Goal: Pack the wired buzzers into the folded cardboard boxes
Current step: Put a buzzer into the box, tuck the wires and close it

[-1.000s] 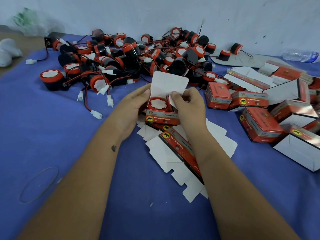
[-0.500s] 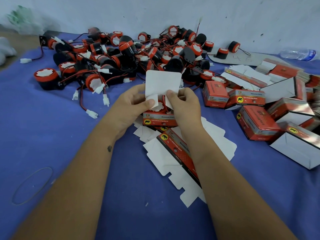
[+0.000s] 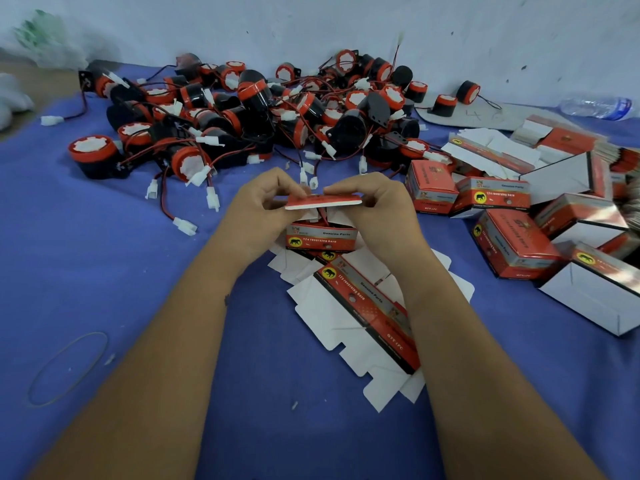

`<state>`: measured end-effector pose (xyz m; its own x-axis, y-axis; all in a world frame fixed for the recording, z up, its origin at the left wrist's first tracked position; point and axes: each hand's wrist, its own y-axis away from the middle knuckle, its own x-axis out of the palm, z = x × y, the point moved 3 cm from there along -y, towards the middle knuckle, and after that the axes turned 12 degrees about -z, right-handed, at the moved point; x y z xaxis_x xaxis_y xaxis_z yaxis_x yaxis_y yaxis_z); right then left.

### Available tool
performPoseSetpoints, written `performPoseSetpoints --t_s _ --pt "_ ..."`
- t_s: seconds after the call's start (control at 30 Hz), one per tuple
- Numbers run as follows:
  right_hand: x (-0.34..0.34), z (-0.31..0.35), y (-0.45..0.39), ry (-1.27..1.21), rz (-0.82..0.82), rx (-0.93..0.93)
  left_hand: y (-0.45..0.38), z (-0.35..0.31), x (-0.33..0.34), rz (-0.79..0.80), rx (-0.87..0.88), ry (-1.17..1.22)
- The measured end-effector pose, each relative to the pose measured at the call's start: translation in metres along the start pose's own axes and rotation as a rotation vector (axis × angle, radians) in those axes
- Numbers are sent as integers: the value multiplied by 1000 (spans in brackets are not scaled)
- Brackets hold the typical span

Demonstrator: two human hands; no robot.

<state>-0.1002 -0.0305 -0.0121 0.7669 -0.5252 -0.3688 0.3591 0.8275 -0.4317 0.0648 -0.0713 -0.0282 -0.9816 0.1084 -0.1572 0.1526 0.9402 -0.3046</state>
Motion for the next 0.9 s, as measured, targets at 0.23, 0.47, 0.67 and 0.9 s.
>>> performPoseSetpoints --t_s 0.23,0.47,0.67,0.9 --pt "-8 -9 3 -173 62 105 2 5 -21 281 -84 -103" --pt "-6 -11 6 -284 18 140 0 8 -14 -11 162 -318" --pt "8 -25 3 -84 34 130 2 1 -8 -94 349 -461" --pt "5 -25 6 -147 120 144 6 3 -10 -31 237 -378"
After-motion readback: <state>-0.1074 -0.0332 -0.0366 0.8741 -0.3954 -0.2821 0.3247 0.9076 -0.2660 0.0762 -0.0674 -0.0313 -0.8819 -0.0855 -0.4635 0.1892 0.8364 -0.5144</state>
